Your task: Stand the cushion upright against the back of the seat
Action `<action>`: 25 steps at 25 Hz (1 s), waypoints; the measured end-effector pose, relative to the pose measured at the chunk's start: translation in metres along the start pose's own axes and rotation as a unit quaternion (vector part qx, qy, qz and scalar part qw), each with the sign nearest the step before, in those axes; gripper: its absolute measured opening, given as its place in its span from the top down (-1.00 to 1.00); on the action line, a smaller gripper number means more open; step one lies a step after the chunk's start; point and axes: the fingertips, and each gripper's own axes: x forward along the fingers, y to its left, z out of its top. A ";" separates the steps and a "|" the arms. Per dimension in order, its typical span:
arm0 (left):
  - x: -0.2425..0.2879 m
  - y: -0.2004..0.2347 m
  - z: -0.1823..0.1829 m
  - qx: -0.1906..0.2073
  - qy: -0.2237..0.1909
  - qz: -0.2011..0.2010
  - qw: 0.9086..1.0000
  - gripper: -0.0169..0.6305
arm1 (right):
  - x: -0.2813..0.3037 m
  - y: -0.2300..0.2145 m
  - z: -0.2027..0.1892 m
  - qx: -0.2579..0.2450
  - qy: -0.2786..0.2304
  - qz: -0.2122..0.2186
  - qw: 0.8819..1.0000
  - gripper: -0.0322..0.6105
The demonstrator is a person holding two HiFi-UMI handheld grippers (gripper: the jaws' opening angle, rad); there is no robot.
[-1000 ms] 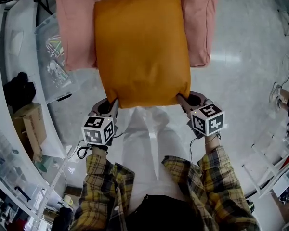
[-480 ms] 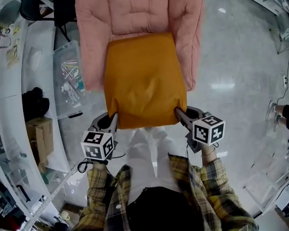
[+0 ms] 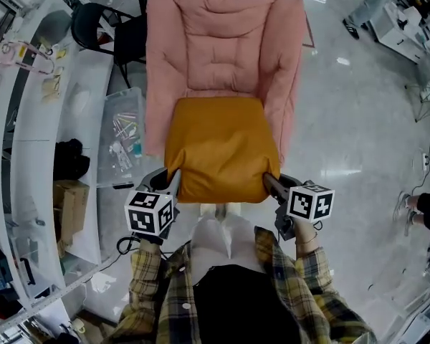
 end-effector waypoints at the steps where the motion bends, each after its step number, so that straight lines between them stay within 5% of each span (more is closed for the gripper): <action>1: -0.001 -0.001 0.007 -0.002 -0.006 0.003 1.000 0.80 | -0.002 0.000 0.006 -0.002 -0.002 0.004 1.000 0.75; 13: 0.012 0.018 0.075 -0.003 -0.029 0.020 0.999 0.77 | 0.008 0.005 0.066 0.012 -0.031 0.029 0.999 0.75; 25: 0.078 0.082 0.148 -0.007 -0.014 -0.015 1.000 0.75 | 0.066 0.003 0.146 0.038 -0.030 0.020 0.999 0.75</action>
